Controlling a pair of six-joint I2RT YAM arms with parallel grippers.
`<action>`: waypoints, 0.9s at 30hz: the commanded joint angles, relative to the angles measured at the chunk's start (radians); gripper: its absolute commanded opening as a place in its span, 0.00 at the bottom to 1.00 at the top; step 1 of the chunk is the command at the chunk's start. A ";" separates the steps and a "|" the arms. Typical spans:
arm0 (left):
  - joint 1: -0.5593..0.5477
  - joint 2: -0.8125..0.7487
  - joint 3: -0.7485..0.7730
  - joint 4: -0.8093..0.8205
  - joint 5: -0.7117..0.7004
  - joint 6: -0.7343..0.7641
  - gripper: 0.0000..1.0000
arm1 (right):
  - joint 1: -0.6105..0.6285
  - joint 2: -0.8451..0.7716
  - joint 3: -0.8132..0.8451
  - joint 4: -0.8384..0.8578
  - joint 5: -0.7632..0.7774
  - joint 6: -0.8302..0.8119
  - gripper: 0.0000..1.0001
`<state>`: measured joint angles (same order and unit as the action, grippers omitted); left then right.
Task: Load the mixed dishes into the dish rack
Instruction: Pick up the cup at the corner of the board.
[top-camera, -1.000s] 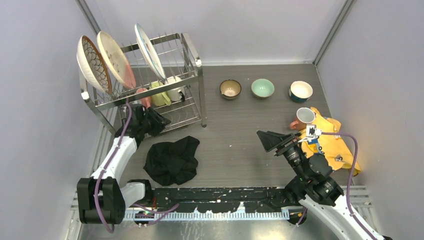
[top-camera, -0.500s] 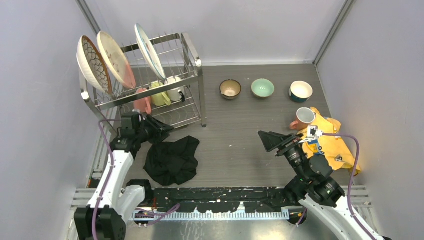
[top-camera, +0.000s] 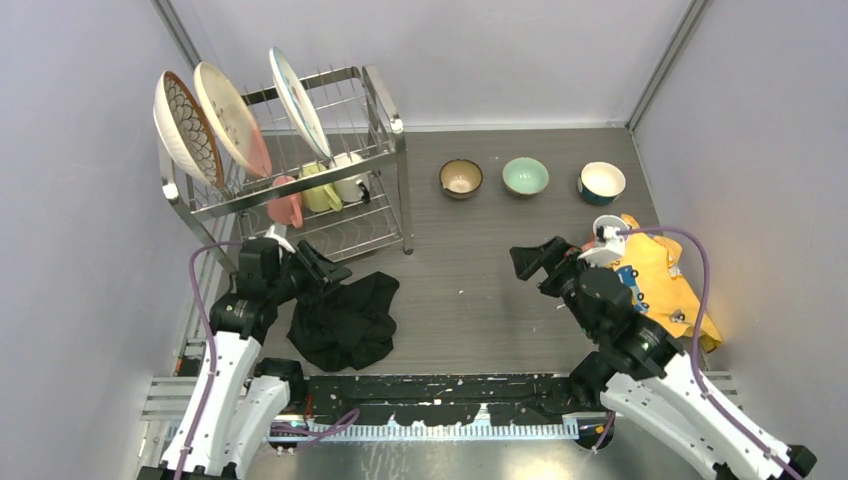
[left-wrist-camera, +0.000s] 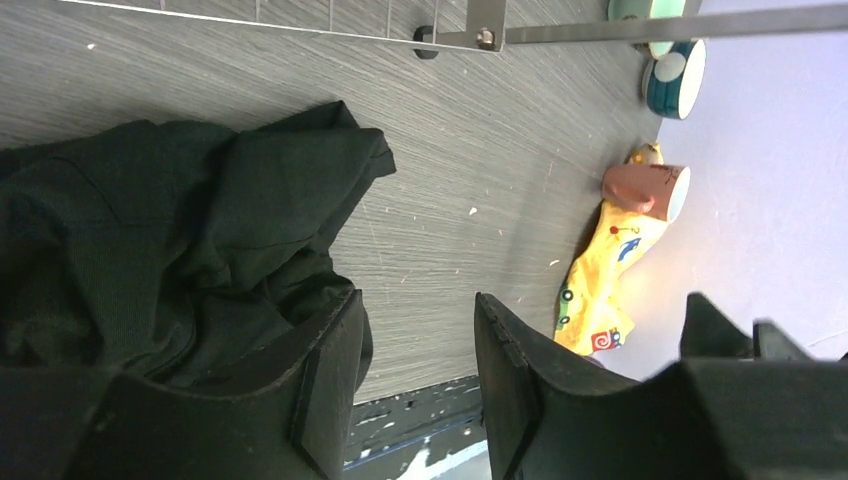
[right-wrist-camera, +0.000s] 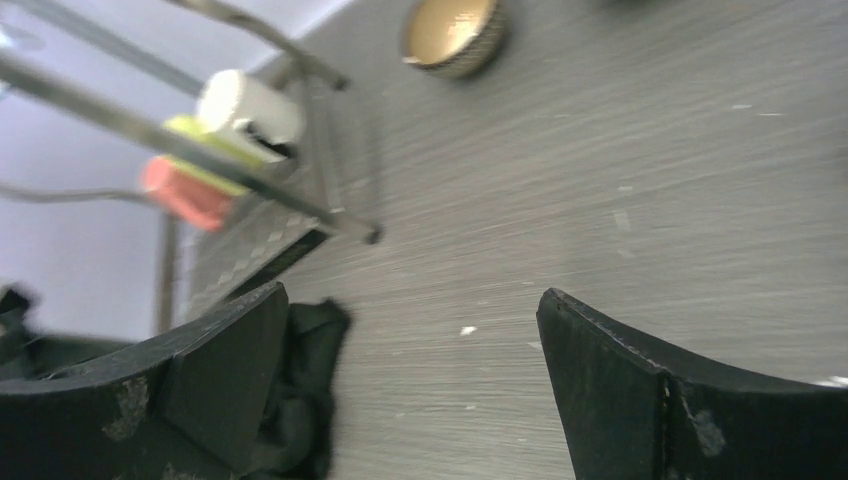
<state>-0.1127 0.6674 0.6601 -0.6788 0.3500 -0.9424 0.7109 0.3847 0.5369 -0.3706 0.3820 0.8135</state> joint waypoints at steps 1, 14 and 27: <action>-0.035 -0.027 -0.031 0.036 0.023 0.085 0.46 | 0.000 0.184 0.167 -0.184 0.301 -0.078 1.00; -0.195 0.001 -0.076 0.209 0.112 0.245 0.97 | -0.232 0.610 0.475 -0.238 0.377 -0.340 1.00; -0.196 -0.053 -0.041 0.138 0.040 0.347 1.00 | -0.691 0.958 0.619 -0.250 0.015 -0.327 0.88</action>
<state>-0.3058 0.6304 0.5846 -0.5365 0.4221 -0.6334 0.0875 1.3243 1.1000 -0.6228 0.5037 0.4908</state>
